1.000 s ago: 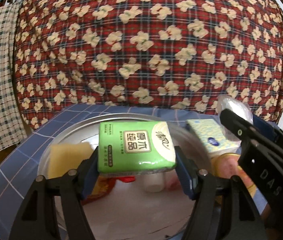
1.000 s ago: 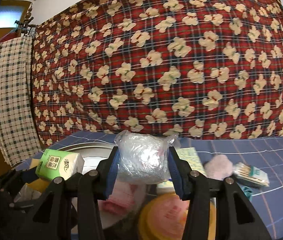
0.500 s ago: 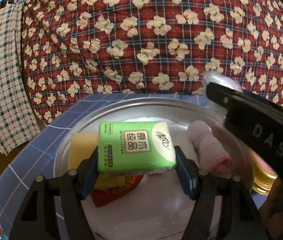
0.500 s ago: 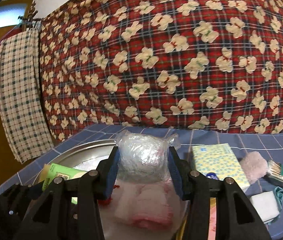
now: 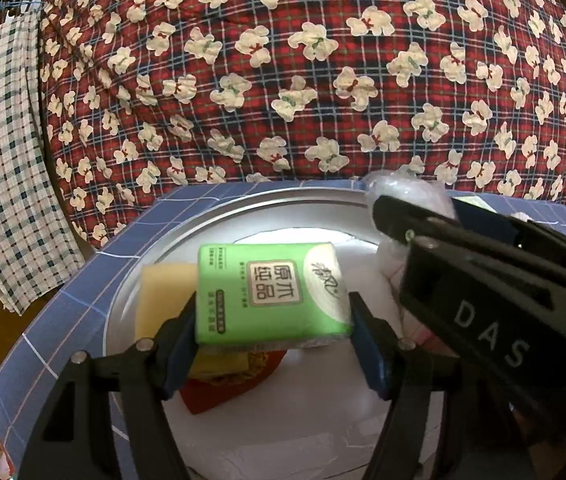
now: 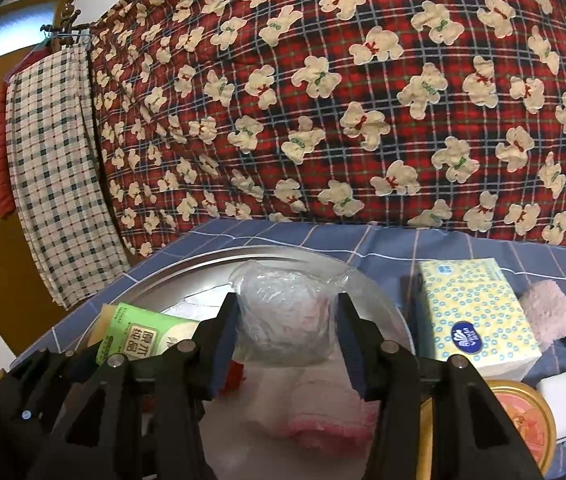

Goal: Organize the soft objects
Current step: 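Lower the tissue pack and bag into the tray and open both tools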

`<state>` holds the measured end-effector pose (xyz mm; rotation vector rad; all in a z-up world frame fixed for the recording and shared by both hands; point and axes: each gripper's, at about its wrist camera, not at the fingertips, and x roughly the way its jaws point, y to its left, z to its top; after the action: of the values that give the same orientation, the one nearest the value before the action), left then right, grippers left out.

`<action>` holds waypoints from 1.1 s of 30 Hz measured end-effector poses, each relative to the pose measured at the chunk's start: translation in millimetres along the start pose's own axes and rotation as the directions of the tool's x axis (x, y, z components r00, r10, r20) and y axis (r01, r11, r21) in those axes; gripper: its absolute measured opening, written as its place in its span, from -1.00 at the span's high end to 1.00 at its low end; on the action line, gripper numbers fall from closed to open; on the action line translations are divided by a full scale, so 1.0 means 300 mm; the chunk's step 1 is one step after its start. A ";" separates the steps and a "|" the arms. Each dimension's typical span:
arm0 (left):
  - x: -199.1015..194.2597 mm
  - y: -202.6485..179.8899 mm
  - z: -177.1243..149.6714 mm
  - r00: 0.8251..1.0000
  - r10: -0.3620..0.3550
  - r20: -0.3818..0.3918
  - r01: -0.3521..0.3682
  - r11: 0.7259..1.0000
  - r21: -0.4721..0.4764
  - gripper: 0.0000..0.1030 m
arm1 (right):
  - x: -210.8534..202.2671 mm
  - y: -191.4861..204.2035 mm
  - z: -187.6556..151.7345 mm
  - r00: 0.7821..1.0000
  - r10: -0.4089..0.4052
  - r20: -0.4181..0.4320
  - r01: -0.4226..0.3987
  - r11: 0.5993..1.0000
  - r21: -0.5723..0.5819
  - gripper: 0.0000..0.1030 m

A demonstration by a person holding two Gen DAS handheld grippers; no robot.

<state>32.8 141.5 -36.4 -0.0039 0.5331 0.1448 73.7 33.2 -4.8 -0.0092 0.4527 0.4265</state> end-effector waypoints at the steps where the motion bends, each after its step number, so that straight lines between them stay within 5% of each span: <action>1: 0.000 0.001 0.000 1.000 -0.001 0.001 0.001 1.000 -0.001 -0.34 | 0.005 -0.001 -0.001 1.000 0.021 -0.007 -0.021 1.000 0.003 0.01; 5: 0.001 -0.001 0.000 1.000 0.006 0.001 -0.006 1.000 0.002 -0.34 | 0.042 0.003 -0.012 0.989 0.125 -0.076 -0.123 0.992 0.021 -0.20; 10: 0.003 -0.003 -0.001 0.999 0.033 -0.008 -0.033 0.999 0.005 -0.47 | 0.031 0.018 -0.020 0.987 0.144 -0.073 -0.144 0.990 0.008 -0.53; 14: -0.005 0.010 -0.004 1.000 0.025 -0.006 -0.025 0.999 -0.036 -0.93 | -0.005 0.014 -0.017 0.990 0.141 -0.027 -0.141 0.990 0.005 -0.55; 33: 0.001 0.020 -0.004 0.998 0.065 -0.022 -0.067 0.994 -0.083 -0.99 | -0.082 -0.089 -0.002 0.996 0.036 0.084 -0.046 0.991 0.123 -0.56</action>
<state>31.7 147.5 -37.3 -0.0690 0.5462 0.2317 64.2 -0.9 3.0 0.1383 0.3990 0.4367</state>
